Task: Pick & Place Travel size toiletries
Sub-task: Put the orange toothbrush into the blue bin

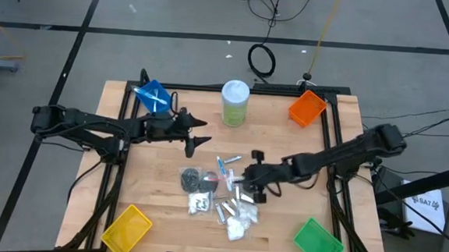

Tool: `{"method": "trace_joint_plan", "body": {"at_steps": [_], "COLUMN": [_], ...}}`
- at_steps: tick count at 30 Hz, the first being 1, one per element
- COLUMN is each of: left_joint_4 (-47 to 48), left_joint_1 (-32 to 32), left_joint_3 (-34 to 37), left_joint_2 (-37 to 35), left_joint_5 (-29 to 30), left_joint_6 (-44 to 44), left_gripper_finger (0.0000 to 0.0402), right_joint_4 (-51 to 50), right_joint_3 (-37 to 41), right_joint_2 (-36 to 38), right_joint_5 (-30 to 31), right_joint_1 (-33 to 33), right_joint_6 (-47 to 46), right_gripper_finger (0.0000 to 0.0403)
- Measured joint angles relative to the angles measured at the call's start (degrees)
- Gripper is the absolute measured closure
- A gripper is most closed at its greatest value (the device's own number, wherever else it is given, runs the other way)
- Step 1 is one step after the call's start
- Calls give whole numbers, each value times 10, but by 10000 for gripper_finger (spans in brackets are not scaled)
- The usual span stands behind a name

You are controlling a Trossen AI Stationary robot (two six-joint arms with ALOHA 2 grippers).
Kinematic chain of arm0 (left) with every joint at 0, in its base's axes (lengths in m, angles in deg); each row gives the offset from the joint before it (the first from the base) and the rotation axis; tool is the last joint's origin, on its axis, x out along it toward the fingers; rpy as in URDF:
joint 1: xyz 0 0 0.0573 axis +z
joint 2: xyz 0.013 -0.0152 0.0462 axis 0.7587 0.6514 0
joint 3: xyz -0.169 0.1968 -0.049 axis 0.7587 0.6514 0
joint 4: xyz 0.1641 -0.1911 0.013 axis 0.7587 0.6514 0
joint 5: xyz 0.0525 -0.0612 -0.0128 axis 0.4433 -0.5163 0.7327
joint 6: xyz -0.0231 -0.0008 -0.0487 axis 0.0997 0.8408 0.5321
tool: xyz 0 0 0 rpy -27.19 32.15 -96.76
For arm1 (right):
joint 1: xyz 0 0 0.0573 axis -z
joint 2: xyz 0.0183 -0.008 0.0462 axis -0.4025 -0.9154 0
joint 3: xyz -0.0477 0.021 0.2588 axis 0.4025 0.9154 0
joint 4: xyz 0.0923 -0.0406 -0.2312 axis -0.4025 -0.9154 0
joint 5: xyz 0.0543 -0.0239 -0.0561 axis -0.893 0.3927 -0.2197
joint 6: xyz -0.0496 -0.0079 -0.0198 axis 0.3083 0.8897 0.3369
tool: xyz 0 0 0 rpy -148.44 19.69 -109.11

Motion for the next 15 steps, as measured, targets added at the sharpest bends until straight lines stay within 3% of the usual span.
{"method": "trace_joint_plan", "body": {"at_steps": [8, 15], "left_joint_4": [-123, -186], "left_joint_1": [0, -1], "left_joint_3": [0, 0], "left_joint_2": [0, 0], "left_joint_5": [-75, -77], "left_joint_6": [-87, -81], "left_gripper_finger": [127, 115], "right_joint_4": [-37, 120], "right_joint_3": [1, 1], "right_joint_2": [129, 144], "right_joint_5": [209, 238], "right_joint_1": [0, 0], "right_joint_6": [48, 192], "right_gripper_finger": [349, 349]}}
